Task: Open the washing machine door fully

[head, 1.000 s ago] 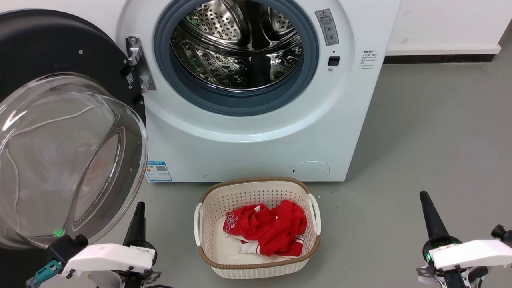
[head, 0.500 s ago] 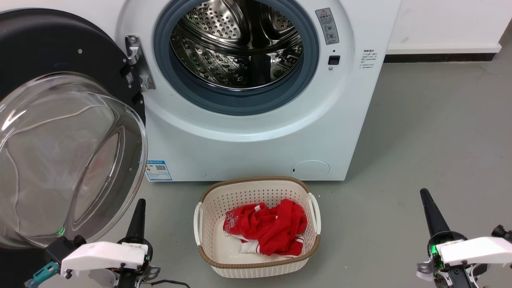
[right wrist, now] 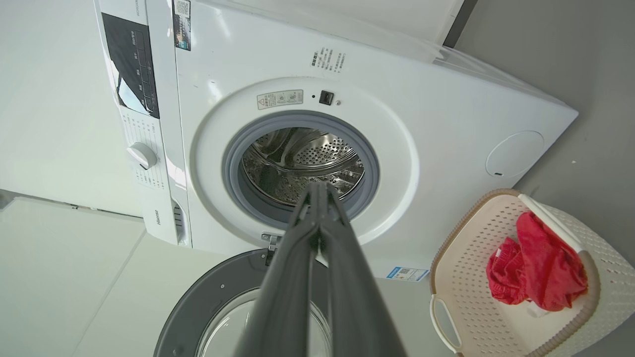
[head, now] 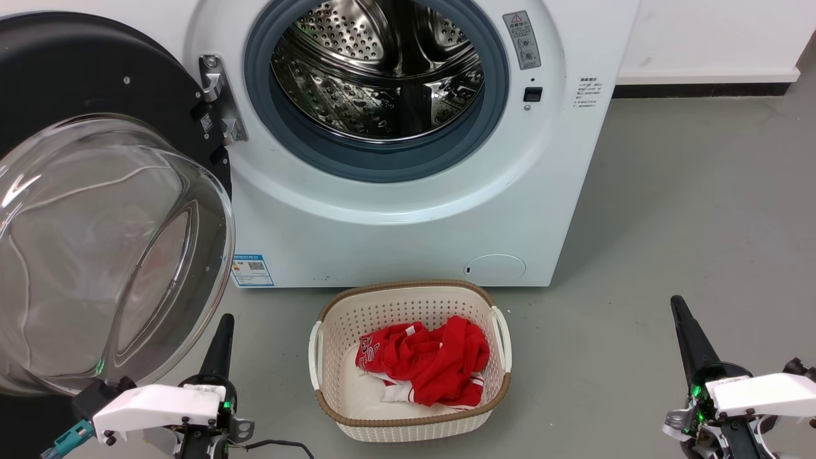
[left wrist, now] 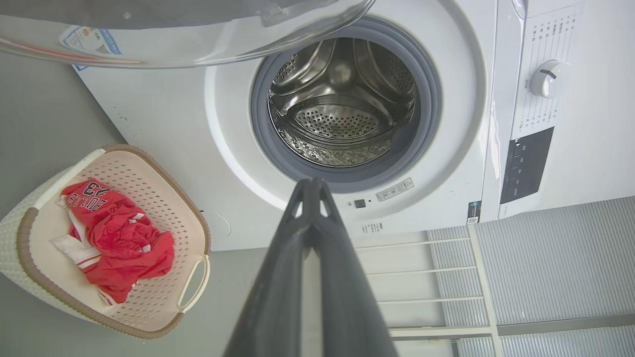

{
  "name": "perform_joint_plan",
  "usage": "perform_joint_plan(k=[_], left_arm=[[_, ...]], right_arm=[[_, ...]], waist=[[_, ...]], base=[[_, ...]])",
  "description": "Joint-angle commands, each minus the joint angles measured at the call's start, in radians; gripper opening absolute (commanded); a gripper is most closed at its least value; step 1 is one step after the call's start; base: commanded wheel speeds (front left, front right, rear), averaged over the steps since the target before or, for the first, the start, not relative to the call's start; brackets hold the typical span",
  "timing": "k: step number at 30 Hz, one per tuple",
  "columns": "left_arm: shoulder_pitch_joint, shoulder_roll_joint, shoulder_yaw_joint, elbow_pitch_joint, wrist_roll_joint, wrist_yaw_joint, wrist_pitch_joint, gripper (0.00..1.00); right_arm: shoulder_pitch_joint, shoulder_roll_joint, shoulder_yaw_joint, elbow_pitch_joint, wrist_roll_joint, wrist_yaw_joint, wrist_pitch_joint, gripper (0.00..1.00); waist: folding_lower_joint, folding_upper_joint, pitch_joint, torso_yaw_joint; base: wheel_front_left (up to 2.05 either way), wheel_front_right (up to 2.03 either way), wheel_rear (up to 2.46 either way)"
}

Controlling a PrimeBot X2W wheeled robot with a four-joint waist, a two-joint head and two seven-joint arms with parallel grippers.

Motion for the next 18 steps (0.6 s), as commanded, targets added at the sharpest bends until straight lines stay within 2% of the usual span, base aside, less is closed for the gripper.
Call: perform_joint_plan(k=[1,18], left_arm=[[-0.023,0.000,0.006,-0.002,-0.017,-0.010,0.004,0.00],[-0.033,-0.006,0.021,0.014,-0.155,-0.029,0.038,0.00]], right_arm=[[-0.020,-0.005,-0.003,0.001,0.018,0.000,0.003,0.00],[-0.038,-0.002,-0.012,0.024,0.150,0.000,0.029,0.00]], waist=[[0.0000,-0.0001,0.000,0.000],[0.0000,-0.0001,0.004,0.001]], base=[[0.00,0.00,0.00],[0.00,0.00,0.00]])
